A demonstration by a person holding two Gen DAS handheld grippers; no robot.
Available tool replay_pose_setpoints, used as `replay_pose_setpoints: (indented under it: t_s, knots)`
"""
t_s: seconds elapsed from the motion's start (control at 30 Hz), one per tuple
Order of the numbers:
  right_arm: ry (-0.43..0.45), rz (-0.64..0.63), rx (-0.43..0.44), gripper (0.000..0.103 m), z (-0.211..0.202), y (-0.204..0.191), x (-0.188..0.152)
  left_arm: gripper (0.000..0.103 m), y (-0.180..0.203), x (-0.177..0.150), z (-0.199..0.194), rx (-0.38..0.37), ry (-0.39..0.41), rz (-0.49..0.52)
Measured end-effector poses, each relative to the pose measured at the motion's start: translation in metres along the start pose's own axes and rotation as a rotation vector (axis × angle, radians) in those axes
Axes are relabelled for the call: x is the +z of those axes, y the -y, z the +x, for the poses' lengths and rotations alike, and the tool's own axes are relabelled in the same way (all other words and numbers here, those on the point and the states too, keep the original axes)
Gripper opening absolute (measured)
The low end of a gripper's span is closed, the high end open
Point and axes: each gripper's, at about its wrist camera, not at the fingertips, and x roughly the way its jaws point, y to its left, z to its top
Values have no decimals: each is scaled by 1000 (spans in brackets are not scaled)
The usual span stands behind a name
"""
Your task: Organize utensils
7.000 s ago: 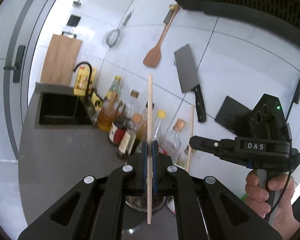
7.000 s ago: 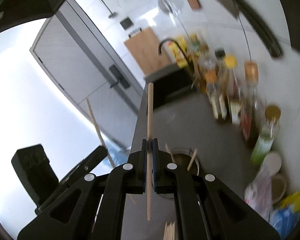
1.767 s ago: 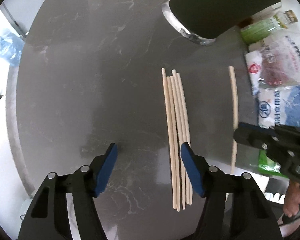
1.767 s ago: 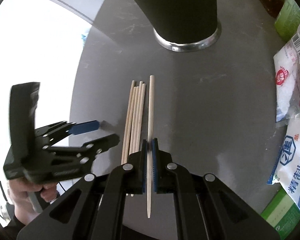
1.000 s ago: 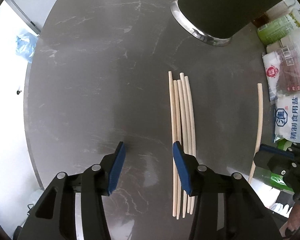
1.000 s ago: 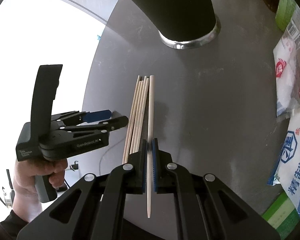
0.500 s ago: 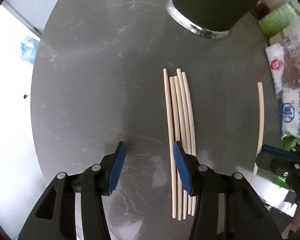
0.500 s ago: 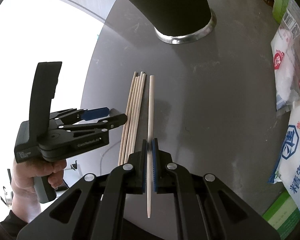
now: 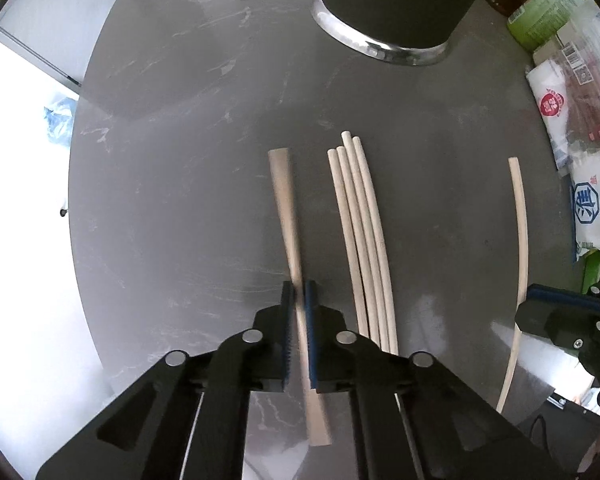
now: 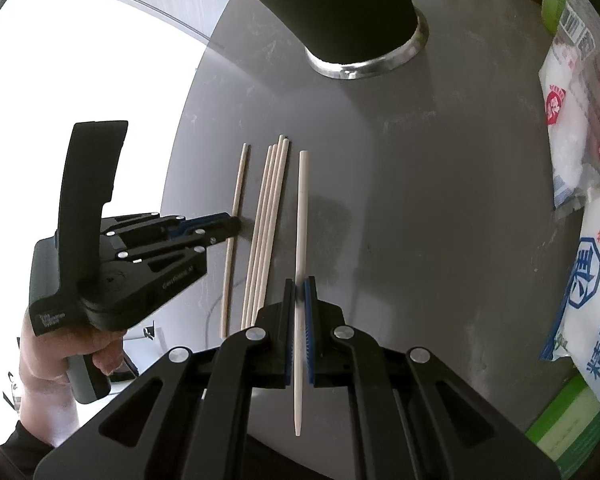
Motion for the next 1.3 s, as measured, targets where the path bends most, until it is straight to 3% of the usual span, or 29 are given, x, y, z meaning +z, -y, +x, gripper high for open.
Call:
replay_pose_setpoints:
  t_s: [0.23, 0.53, 0.9, 1.3]
  knots:
    - [-5, 3, 2, 5, 5, 0, -3, 4, -18, 0, -1, -66, 18, -31]
    - [15, 1, 14, 5, 3, -3, 1, 4, -41, -23, -14, -157, 85, -46]
    - [108, -22, 31, 5, -36, -26, 14, 4, -59, -39, -102, -317, 277, -52]
    - [313, -106, 67, 5, -121, -52, 46, 4, -56, -9, -200, -375, 535, 47]
